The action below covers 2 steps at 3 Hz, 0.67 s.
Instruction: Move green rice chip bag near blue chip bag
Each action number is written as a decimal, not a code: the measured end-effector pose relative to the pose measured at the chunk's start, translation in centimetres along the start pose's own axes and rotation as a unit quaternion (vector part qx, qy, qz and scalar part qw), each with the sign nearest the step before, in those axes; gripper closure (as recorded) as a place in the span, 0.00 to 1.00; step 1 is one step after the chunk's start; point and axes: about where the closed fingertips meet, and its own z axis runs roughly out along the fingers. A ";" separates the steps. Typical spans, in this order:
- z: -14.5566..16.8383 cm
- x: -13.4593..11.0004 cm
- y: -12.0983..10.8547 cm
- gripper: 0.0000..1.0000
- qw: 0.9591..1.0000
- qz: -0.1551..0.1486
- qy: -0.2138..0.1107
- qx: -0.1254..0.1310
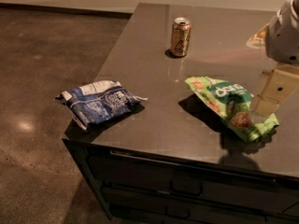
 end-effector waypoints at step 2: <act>0.4 -0.2 0.1 0.00 1.000 0.014 0.003 -0.001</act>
Offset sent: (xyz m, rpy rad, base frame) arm 0.0004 0.0056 -0.0158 0.0049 0.0429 -0.0692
